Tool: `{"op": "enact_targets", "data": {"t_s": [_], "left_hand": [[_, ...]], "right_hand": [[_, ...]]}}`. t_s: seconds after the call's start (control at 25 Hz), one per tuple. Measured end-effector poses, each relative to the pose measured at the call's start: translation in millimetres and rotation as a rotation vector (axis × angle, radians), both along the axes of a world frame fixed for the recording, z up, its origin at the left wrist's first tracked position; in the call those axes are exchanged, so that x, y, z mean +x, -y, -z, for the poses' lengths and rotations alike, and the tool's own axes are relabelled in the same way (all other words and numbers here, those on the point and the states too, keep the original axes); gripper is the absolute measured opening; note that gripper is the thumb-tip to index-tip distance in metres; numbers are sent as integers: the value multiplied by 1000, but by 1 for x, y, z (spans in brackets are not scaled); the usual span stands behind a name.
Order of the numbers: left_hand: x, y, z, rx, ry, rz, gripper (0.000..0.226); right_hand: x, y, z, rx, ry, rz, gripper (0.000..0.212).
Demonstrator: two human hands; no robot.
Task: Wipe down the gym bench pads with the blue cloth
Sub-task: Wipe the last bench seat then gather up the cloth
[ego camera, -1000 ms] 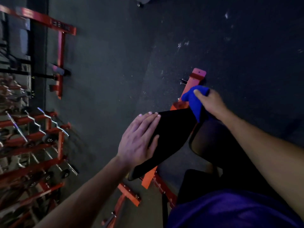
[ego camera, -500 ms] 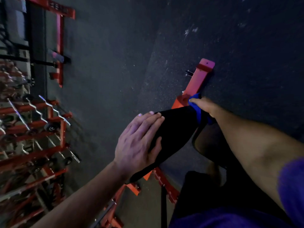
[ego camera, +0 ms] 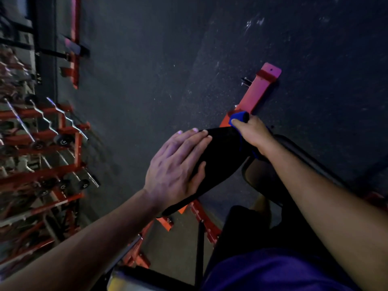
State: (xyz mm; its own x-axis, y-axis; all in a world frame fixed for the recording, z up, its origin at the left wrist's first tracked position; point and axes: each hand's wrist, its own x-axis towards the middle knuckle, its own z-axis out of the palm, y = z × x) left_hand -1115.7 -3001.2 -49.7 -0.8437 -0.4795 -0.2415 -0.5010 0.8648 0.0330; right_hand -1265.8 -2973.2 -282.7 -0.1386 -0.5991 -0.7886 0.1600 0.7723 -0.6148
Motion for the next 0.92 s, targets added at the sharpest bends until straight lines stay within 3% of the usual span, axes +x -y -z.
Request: {"op": "enact_targets", "data": {"t_s": [0.16,0.36,0.48,0.6,0.76,0.92], "left_hand": [[4,1,3,-12,-5,4,46],[1,1,5,-23,-18,-9,44],[2,-1,4,-21,-8,-22,45],[2,2,4,-24,-1,-19,45],[1,1,5,-30,34,-16,47],[4,4,7,-38,37,-2,47]], "right_hand": [[-10,11,52,116,90,8,45],[-19,12,57,195,233,82,41],[-1,8,29,79,31,-6,57],[8,-1,18,19,-26,0,45],[-2,5,53,119,53,60,81],[-8,18,95,210,124,84,57]]}}
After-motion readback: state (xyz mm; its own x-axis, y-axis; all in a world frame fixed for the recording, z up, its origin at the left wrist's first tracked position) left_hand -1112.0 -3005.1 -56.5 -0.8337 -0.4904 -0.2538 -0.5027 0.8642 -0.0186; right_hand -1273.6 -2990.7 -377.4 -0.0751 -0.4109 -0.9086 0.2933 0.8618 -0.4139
